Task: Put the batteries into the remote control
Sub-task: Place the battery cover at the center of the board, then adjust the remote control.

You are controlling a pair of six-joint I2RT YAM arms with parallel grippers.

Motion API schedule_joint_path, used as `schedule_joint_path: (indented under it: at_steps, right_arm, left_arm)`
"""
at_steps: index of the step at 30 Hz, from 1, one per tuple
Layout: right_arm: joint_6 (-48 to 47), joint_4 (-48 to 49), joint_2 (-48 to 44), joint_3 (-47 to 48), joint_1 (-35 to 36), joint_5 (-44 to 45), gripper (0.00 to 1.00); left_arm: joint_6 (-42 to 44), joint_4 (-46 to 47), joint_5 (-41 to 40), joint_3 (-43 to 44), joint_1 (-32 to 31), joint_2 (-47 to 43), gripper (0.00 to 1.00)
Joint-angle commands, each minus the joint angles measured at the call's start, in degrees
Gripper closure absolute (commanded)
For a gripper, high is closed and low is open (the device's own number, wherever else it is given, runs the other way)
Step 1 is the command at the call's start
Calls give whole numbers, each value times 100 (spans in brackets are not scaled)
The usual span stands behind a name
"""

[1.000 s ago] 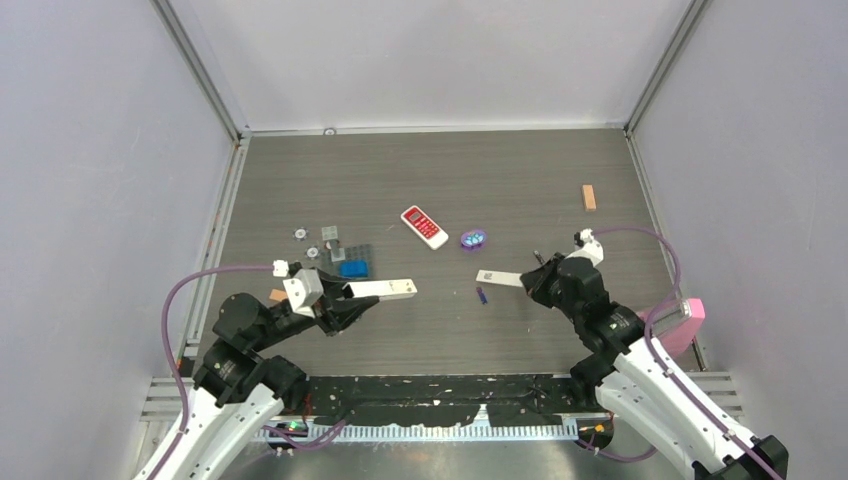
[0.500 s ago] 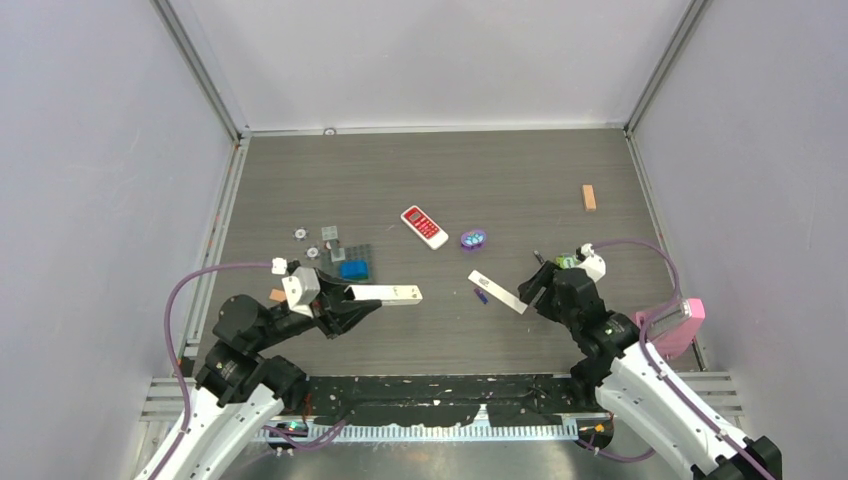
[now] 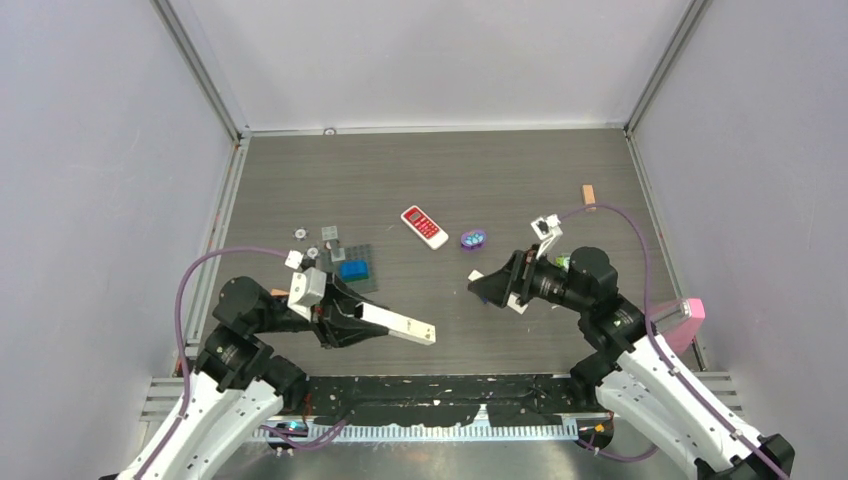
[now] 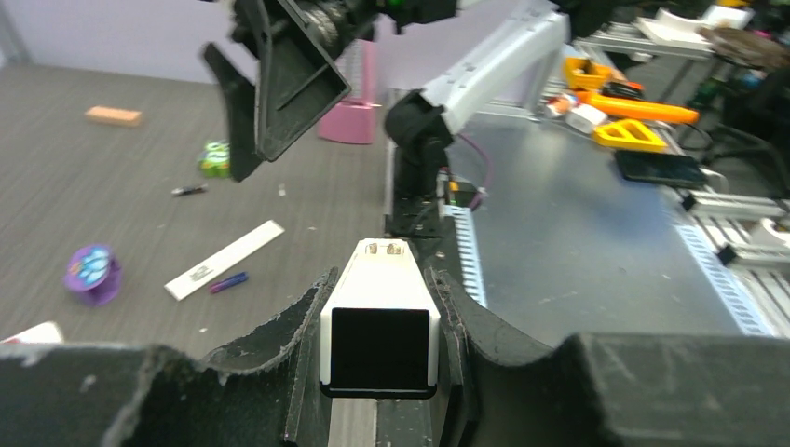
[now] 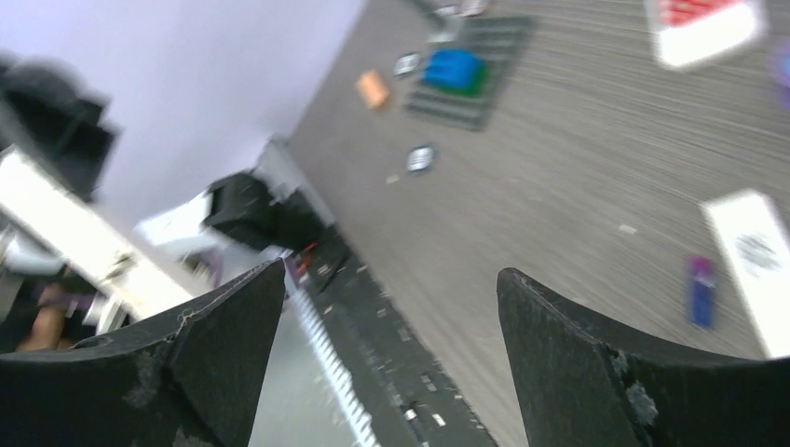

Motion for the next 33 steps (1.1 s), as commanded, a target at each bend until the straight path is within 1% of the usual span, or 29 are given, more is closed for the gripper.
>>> schedule_joint_path:
  at_steps: [1, 2, 3, 4, 6, 9, 12, 14, 18, 21, 23, 25, 29, 33]
  right_arm:
    - [-237, 1599, 291, 571, 584, -1711, 11]
    - [-207, 1753, 446, 606, 708, -1772, 11]
    - [-74, 2161, 525, 656, 1022, -1812, 11]
    - [24, 2386, 672, 666, 1116, -1877, 11]
    - [246, 3193, 870, 756, 1458, -1992, 10]
    - [107, 3336, 1115, 960, 2002, -2137, 8]
    - [-252, 3199, 1527, 1241, 2402, -2429, 7]
    - [-310, 3251, 1825, 1393, 2714, -2604, 7]
    - [-290, 3388, 2338, 1642, 2965, -2836, 6]
    - [-215, 3532, 2602, 1741, 3078, -3062, 6]
    - [-29, 3827, 2760, 1734, 3164, -3250, 6]
    - [286, 4435, 2922, 1657, 3240, -3364, 7]
    - [816, 5057, 3197, 1620, 3409, -3542, 12]
    - [955, 5194, 3347, 1641, 3512, -3549, 21]
  left_arm:
    - [-354, 621, 1347, 333, 1, 278, 100]
    - [-411, 792, 1563, 308, -2, 307, 100]
    - [-434, 907, 1685, 301, -3, 315, 100]
    - [-426, 964, 1738, 313, -3, 316, 100]
    - [-432, 1113, 1829, 355, -3, 293, 100]
    - [-445, 1353, 2093, 458, -1, 268, 100]
    - [-354, 1407, 2309, 599, 5, 289, 100]
    - [-260, 1402, 2433, 705, -3, 323, 100]
    - [20, 1330, 2613, 819, 0, 391, 100]
    - [424, 962, 2740, 922, -1, 518, 100]
    - [469, 950, 2864, 965, -3, 652, 100]
    - [468, 971, 2962, 1022, 4, 771, 100]
    - [520, 933, 3010, 1100, -3, 897, 100]
    - [676, 812, 2849, 1052, -2, 906, 100]
